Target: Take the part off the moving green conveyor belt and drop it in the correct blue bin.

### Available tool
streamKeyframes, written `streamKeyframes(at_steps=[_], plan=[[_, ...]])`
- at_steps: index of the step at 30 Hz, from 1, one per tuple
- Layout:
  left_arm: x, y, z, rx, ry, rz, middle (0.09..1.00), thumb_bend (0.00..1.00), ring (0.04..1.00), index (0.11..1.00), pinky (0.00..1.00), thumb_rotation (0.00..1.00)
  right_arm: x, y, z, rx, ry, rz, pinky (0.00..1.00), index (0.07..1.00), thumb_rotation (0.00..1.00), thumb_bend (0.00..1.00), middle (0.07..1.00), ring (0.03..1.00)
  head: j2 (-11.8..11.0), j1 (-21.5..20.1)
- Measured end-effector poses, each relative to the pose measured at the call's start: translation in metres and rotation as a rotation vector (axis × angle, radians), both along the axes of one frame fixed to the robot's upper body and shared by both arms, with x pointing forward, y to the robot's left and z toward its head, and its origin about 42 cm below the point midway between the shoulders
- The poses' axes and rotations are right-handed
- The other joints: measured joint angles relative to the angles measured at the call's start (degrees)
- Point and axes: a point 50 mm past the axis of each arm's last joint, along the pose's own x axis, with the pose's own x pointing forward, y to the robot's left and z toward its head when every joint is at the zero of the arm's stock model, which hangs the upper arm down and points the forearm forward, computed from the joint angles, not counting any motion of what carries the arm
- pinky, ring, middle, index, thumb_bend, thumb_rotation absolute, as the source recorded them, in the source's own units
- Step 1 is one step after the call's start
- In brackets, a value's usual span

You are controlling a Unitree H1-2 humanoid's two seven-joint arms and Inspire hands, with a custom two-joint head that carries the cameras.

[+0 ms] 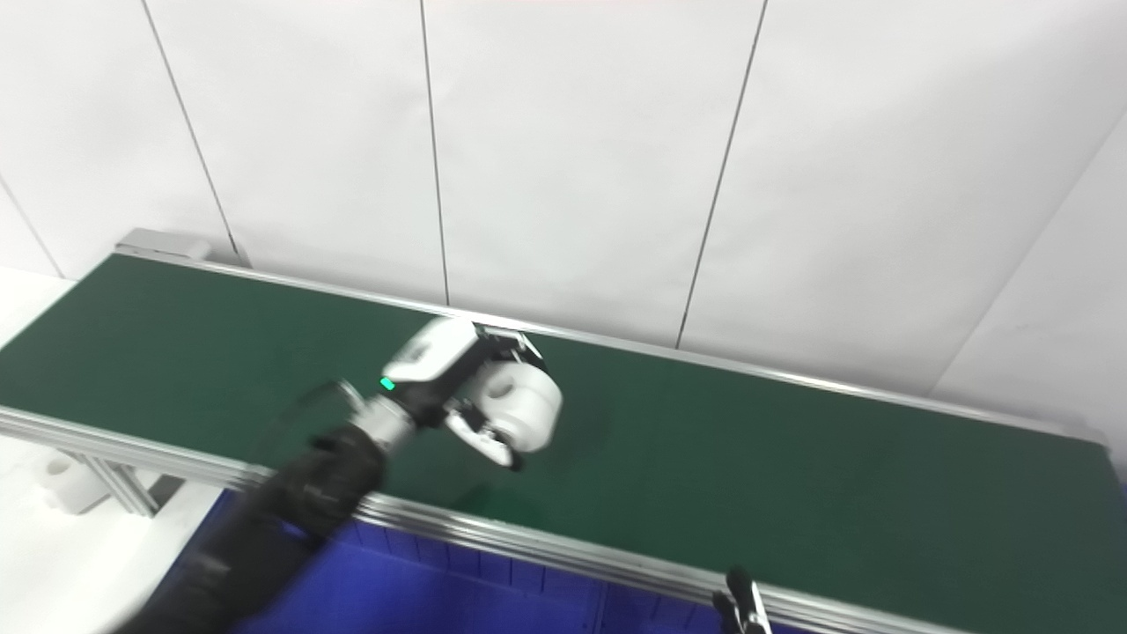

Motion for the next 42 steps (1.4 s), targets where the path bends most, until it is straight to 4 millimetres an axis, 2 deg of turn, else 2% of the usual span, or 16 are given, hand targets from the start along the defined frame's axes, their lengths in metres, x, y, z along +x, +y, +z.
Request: streamKeyframes(at_steps=[3, 6, 8, 14, 16, 20, 21, 28, 30, 31, 32, 33, 35, 36, 38, 42], plan=[[-0.025, 0.023, 0.014, 0.123, -0.004, -0.057, 0.425, 0.52, 0.361, 0.515, 0.31, 0.00, 0.003, 0.000, 0.005, 0.006, -0.002, -0.001, 0.97, 1.000, 0.95, 0.81, 1.000, 0.961, 0.8, -0.7], [-0.055, 0.046, 0.013, 0.208, 0.024, -0.102, 0.409, 0.52, 0.325, 0.517, 0.29, 0.00, 0.007, 0.002, 0.007, 0.013, 0.009, -0.004, 0.96, 1.000, 0.95, 0.80, 1.000, 0.956, 2.4, -1.2], [-0.072, 0.063, 0.005, 0.248, 0.054, -0.112, 0.435, 0.52, 0.354, 0.518, 0.29, 0.00, 0.008, 0.002, 0.008, 0.010, 0.021, -0.003, 0.96, 1.000, 0.95, 0.82, 1.000, 0.953, 4.0, -0.9], [-0.138, 0.104, -0.030, 0.388, 0.200, -0.097, 0.455, 0.52, 0.365, 0.512, 0.28, 0.00, 0.016, 0.003, 0.018, 0.013, 0.007, -0.010, 0.97, 1.000, 0.95, 0.81, 0.998, 0.951, 5.7, -0.3], [-0.152, 0.116, -0.051, 0.438, 0.198, -0.095, 0.475, 0.52, 0.410, 0.497, 0.34, 0.00, 0.020, 0.003, 0.020, 0.014, 0.006, -0.008, 0.97, 1.000, 0.94, 0.81, 0.998, 0.954, 6.2, 0.0], [-0.163, 0.141, -0.084, 0.546, 0.188, -0.061, 0.506, 0.50, 0.407, 0.513, 0.39, 0.00, 0.024, 0.005, 0.021, 0.016, 0.009, -0.005, 0.98, 1.000, 0.93, 0.80, 0.999, 0.961, 6.3, 0.2], [-0.164, 0.144, -0.088, 0.560, 0.181, -0.058, 0.506, 0.50, 0.390, 0.519, 0.35, 0.00, 0.024, 0.005, 0.021, 0.017, 0.015, -0.005, 0.99, 1.000, 0.94, 0.81, 0.999, 0.957, 6.3, 0.2], [-0.156, 0.153, -0.102, 0.651, 0.161, -0.022, 0.520, 0.50, 0.401, 0.510, 0.37, 0.00, 0.025, 0.013, 0.022, 0.032, 0.017, 0.002, 1.00, 1.000, 0.94, 0.82, 1.000, 0.963, 5.6, -0.5], [-0.152, 0.152, -0.102, 0.675, 0.157, -0.004, 0.517, 0.51, 0.473, 0.496, 0.43, 0.00, 0.025, 0.013, 0.022, 0.033, 0.020, 0.000, 1.00, 1.000, 0.93, 0.82, 1.000, 0.966, 5.6, -0.5], [-0.151, 0.152, -0.102, 0.683, 0.163, 0.011, 0.583, 0.51, 0.539, 0.497, 0.47, 0.04, 0.025, 0.013, 0.022, 0.034, 0.020, 0.000, 1.00, 1.000, 0.93, 0.82, 1.000, 0.967, 5.6, -0.7], [-0.150, 0.151, -0.103, 0.692, 0.177, 0.027, 0.643, 0.63, 0.608, 0.587, 0.54, 0.19, 0.025, 0.013, 0.022, 0.036, 0.020, -0.001, 1.00, 1.000, 0.93, 0.82, 1.000, 0.968, 5.6, -0.7], [-0.150, 0.149, -0.102, 0.699, 0.190, 0.039, 0.736, 0.78, 0.718, 0.696, 0.68, 0.38, 0.025, 0.013, 0.022, 0.037, 0.020, -0.002, 1.00, 1.000, 0.93, 0.82, 1.000, 0.965, 5.5, -0.8], [-0.148, 0.144, -0.100, 0.716, 0.208, 0.048, 0.866, 0.92, 0.861, 0.818, 0.86, 0.56, 0.025, 0.013, 0.022, 0.038, 0.020, -0.005, 1.00, 1.000, 0.93, 0.81, 1.000, 0.965, 5.5, -0.8], [-0.147, 0.140, -0.098, 0.730, 0.218, 0.054, 0.909, 0.95, 0.903, 0.850, 0.93, 0.60, 0.025, 0.013, 0.022, 0.038, 0.019, -0.005, 1.00, 1.000, 0.93, 0.81, 1.000, 0.966, 5.5, -0.8], [-0.145, 0.135, -0.092, 0.748, 0.224, 0.068, 0.949, 0.98, 0.941, 0.894, 0.99, 0.66, 0.025, 0.013, 0.022, 0.039, 0.019, -0.006, 1.00, 1.000, 0.93, 0.81, 0.999, 0.962, 5.5, -0.8], [-0.145, 0.129, -0.087, 0.765, 0.223, 0.066, 0.980, 1.00, 0.968, 0.938, 1.00, 0.76, 0.025, 0.013, 0.022, 0.039, 0.019, -0.007, 1.00, 1.000, 0.93, 0.82, 0.998, 0.962, 5.5, -0.7]])
